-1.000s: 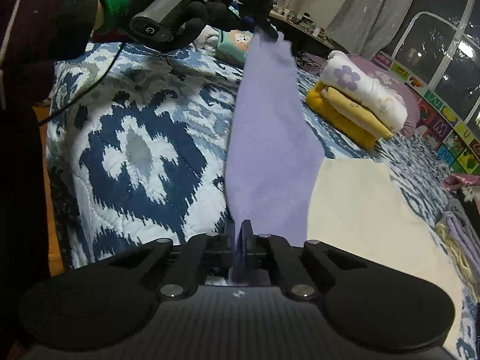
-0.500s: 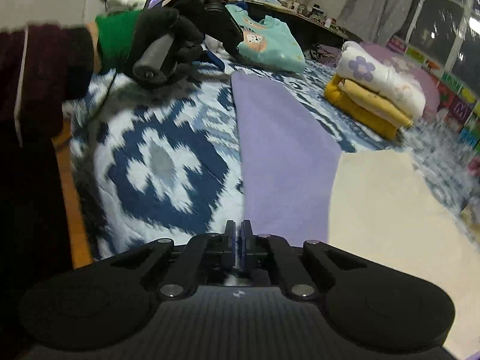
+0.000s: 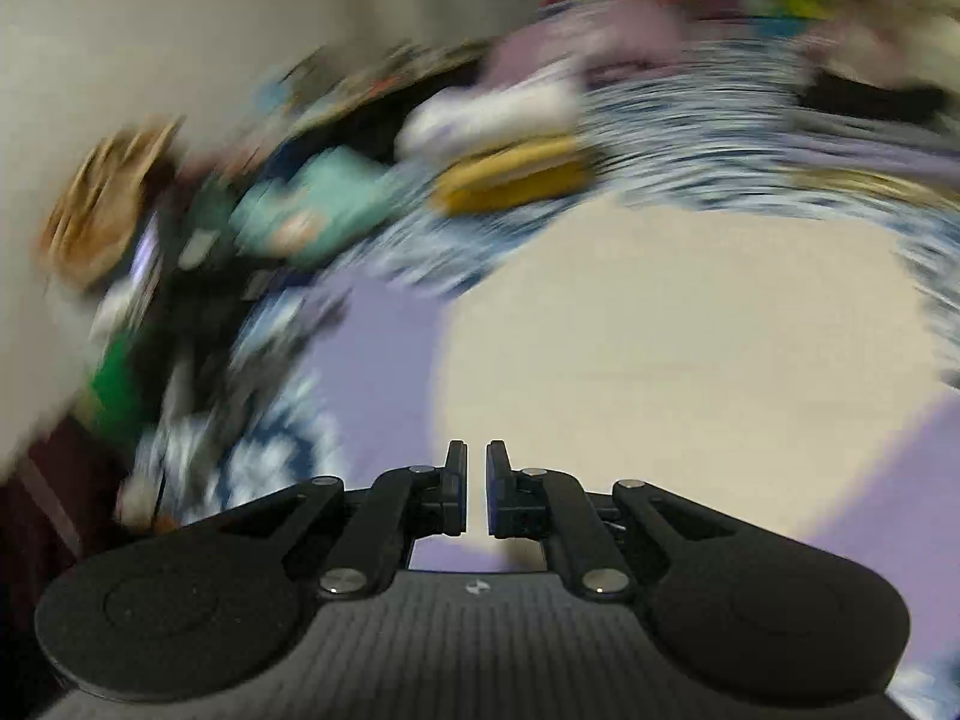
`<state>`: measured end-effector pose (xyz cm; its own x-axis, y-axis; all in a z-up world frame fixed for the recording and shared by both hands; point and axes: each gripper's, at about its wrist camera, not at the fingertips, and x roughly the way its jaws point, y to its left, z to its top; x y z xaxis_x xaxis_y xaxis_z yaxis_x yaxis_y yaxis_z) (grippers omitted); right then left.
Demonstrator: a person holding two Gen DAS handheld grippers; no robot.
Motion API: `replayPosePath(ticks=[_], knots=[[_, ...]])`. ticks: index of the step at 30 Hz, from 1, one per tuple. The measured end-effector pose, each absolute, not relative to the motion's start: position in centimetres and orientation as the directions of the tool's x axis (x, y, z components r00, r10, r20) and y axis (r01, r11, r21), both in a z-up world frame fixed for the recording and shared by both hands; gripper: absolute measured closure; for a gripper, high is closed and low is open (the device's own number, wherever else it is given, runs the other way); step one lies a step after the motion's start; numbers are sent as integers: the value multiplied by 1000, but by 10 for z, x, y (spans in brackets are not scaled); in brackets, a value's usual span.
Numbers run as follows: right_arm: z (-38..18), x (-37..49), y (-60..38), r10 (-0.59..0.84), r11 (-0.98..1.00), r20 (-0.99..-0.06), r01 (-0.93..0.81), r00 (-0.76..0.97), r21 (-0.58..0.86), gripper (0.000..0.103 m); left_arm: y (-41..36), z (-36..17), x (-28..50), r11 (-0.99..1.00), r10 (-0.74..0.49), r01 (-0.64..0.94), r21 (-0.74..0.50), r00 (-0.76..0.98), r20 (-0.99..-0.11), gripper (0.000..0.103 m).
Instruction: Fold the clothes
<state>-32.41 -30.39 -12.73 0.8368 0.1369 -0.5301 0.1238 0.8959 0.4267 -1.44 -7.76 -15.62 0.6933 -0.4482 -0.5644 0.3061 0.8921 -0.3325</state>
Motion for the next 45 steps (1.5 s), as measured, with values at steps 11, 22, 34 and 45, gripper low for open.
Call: replayPosePath(ticks=[11,22,34,45], knots=[[-144,-461,-445,-203,571,-447,476,871,669,75,-203,-138,-147,682,-674,690,-245,462,-577,75],[-201,-545,-506,-365,262,-525,626,769,734,56,-264,-170,-231,493,-675,858,-143,274,-685,76],[-224,-539,-527,-398,191,-522,624,755,758,46,-298,-178,-273,307,-744,951,-38,215,-632,77],[-243,-533,-552,-500,131,-443,571,744,810,75,-308,-197,-267,251,-729,964,-87,129,-672,76]])
